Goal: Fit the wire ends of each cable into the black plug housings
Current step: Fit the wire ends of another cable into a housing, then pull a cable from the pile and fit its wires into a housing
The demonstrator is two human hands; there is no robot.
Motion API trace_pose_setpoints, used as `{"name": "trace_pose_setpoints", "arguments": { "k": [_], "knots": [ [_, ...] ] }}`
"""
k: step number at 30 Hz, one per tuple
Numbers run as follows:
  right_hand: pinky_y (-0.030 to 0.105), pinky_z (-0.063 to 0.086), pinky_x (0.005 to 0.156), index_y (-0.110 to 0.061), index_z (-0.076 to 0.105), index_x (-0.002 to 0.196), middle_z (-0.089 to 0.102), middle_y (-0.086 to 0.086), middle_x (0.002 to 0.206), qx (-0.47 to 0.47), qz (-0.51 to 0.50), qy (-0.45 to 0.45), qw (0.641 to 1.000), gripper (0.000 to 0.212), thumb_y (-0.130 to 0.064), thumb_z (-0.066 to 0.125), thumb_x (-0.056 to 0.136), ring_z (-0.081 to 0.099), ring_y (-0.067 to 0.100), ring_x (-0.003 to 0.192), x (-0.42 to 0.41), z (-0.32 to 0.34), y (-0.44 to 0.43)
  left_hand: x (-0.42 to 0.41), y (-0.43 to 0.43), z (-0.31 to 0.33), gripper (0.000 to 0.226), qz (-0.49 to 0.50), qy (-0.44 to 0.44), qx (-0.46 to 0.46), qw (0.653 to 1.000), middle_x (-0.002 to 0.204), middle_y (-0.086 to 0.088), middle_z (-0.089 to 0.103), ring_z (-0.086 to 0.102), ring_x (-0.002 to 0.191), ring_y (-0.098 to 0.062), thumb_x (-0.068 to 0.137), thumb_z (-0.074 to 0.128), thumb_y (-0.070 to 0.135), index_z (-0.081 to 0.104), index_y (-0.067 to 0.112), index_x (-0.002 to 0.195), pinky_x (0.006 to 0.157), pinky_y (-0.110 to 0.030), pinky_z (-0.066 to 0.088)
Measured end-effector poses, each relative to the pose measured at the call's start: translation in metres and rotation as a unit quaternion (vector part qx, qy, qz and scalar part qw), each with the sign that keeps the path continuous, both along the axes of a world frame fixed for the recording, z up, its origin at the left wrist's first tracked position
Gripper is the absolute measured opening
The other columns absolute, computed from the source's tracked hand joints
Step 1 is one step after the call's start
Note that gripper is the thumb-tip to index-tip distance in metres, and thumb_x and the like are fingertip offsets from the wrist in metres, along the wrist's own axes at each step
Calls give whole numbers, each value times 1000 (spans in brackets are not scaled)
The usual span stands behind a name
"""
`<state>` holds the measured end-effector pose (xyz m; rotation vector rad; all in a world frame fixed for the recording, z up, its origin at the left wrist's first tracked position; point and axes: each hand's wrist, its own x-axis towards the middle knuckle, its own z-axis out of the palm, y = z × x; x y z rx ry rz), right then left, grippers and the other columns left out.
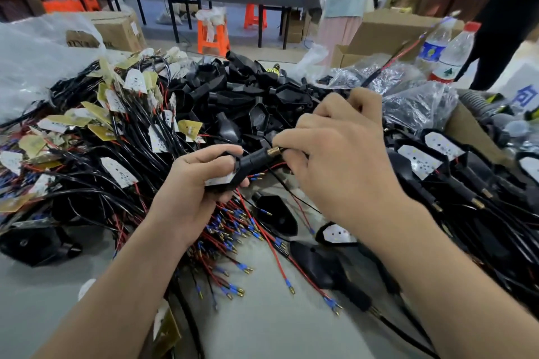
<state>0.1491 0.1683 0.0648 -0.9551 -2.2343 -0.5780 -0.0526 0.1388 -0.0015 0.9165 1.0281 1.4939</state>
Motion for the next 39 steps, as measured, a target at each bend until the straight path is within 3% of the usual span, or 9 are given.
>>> {"name": "trace_pose_setpoints", "arguments": {
  "k": [6,9,14,18,22,25,29,35,39],
  "knots": [
    [42,35,90,-25,60,65,54,-9,60,-84,-22,-138,987,34,-28,46,96,45,19,71,49,34,-18,41,13,7,6,28,-40,-47,998,81,2,70,61,69,-14,96,66,11,61,11,99,48,-22,47],
    [37,32,83,-23,55,63,51,-7,54,-135,-58,-120,982,36,-29,49,98,42,19,63,80,34,-24,71,23,16,14,-27,-140,-60,988,98,-9,69,66,81,-18,100,62,16,62,5,110,58,-25,57],
    [31,15,64,-18,64,58,57,2,51,-135,-174,-21,975,40,-30,63,96,41,30,59,135,27,-33,131,34,36,16,-98,-146,-41,984,82,-3,69,69,73,-13,97,58,-3,66,10,92,75,-32,63],
    [35,38,63,-22,75,68,66,3,56,-124,-257,4,958,47,-43,47,99,46,31,62,180,30,-35,175,49,53,32,-98,-17,-29,995,93,5,74,67,85,-11,89,62,-9,74,20,98,73,-18,57],
    [32,34,69,-21,75,70,65,1,54,-81,-335,45,938,39,-36,54,99,56,34,59,202,21,-38,212,53,56,51,-87,191,10,978,111,15,73,65,104,-1,80,69,9,70,36,123,88,-22,49],
    [37,44,79,-19,75,91,72,3,79,-214,-366,-9,906,31,-34,50,103,68,34,82,210,-3,-31,226,44,50,34,-79,372,72,922,106,21,74,64,98,-1,76,68,23,76,45,100,89,-32,50],
    [42,43,82,-14,72,95,71,7,86,-190,-382,55,903,18,-25,58,95,63,35,91,209,-20,-29,228,46,39,30,-37,553,177,814,146,12,59,45,140,-15,87,67,27,77,39,112,118,-46,33],
    [45,46,93,-13,71,98,72,4,102,-142,-228,144,952,16,-10,62,84,57,32,104,147,-23,-23,221,46,27,26,79,531,265,801,104,6,78,59,107,-6,98,57,22,76,26,116,125,-32,18],
    [28,35,85,-11,70,92,71,7,97,-206,-157,195,946,14,-7,57,87,57,29,101,105,-26,-13,191,43,21,18,228,523,311,760,62,10,70,37,83,-14,89,69,14,79,24,77,89,-25,32]
  ]
}}
